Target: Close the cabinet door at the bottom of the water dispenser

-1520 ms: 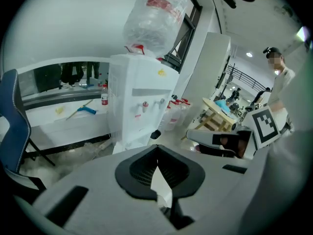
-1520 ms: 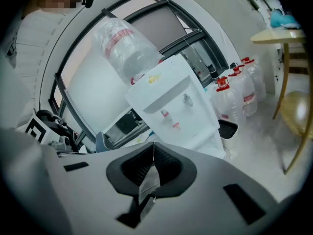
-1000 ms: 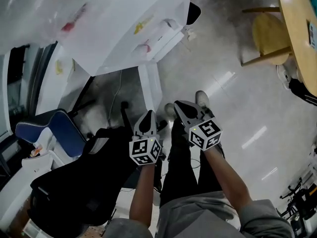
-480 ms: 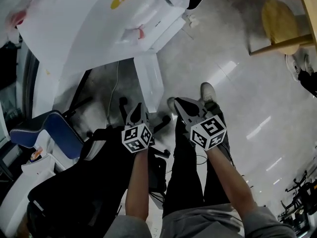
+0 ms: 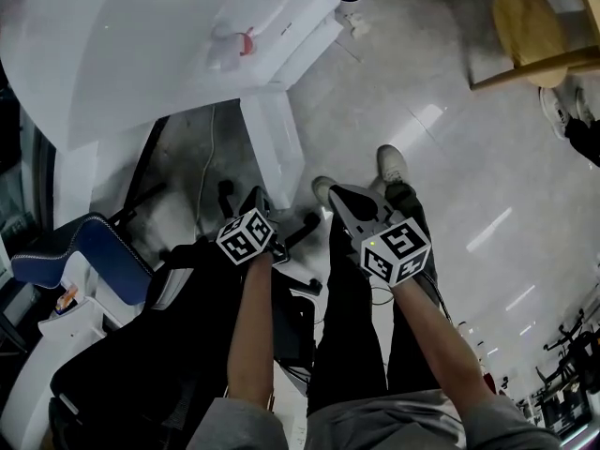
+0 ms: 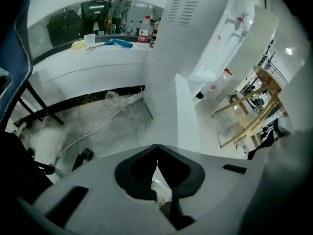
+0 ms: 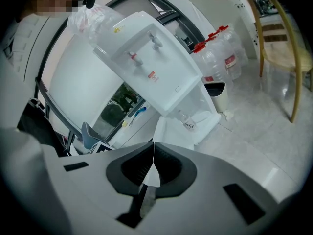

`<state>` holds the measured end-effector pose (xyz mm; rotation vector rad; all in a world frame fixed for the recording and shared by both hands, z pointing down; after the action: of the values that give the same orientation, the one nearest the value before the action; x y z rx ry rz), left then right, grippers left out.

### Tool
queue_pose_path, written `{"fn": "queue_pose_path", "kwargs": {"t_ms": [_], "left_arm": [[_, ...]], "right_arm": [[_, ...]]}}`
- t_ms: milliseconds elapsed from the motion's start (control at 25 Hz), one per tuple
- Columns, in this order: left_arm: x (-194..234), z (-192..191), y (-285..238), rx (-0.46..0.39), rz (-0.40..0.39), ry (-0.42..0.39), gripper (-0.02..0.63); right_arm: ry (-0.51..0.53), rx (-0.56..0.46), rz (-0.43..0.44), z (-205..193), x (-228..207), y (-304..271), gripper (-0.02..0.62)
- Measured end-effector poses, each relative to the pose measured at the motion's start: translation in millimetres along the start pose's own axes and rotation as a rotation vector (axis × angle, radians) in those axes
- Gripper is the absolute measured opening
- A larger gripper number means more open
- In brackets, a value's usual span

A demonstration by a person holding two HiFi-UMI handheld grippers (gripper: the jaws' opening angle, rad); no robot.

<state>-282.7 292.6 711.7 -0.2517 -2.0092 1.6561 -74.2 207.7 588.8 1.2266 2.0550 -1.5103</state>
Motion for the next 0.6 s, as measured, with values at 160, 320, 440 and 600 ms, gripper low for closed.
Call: {"fn": "queue_pose_path", "kwargs": {"t_ms": [160,320,440,600], "left_arm": [[-1,2,-9,0.009,-0.025,0.019,0.009],[-14,8,-12,0.028,-0.048,-0.067,0.009],[-27,10,-16,0.048,-0.061,-0.158,0.009],[-45,11,-22,0.069,-0.090,-0.200,0.009]], "right_arm": [[0.004,0.028,-0.010,-10,-2,-3,0.011],[-0.002,0.051,-0.020,-21,-4,-8,0.012],[-0.009,0.082,-0.058,-31,-6,-15,0.012],[-0.055,0.138,-0.133,-50,-15,-23,0.028]]}}
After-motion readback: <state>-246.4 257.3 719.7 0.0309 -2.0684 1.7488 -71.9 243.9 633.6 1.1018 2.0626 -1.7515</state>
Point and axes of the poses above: the fingertips, and each gripper's own axes: y backward along the fingers, x to its left, z out of its top, the point moved 4 cm from there along y, backward along the fingers, and after that the axes turned 14 degrees about x, right-handed, at the moved point
